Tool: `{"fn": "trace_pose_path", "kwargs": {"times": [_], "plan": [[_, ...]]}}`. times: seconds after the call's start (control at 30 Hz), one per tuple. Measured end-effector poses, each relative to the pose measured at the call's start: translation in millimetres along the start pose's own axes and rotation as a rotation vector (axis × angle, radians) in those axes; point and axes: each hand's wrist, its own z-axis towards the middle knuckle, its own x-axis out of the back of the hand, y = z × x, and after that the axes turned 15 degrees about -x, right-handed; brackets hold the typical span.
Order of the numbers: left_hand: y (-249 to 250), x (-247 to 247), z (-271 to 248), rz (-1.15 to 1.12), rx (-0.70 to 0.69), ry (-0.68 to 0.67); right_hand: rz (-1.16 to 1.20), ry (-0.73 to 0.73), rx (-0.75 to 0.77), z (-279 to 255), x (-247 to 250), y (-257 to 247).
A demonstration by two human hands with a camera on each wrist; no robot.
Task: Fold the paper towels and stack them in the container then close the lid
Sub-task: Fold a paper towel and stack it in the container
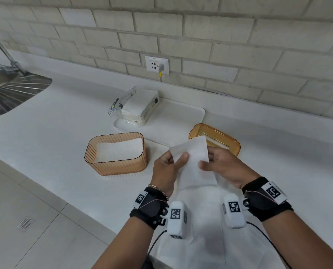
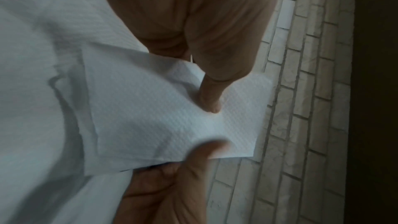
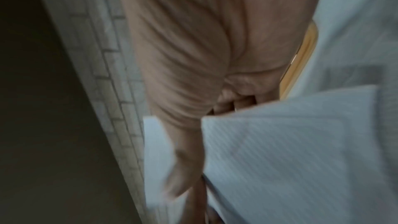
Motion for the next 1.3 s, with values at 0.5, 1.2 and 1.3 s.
{"fn": "trace_pose_path", "kwargs": {"times": [0.5, 1.2, 1.3], "plan": [[-20, 32, 15, 1.576, -0.286, -0.703, -0.010, 0.360, -0.044, -10, 58, 13], [-11, 29, 39, 1.352, -0.468, -0.570, -0.900, 0.192, -0.007, 30, 6, 38], [-13, 34, 34, 1.319, -0.600, -0.529, -0.784, 0.241, 0.038, 33, 1, 42]]}}
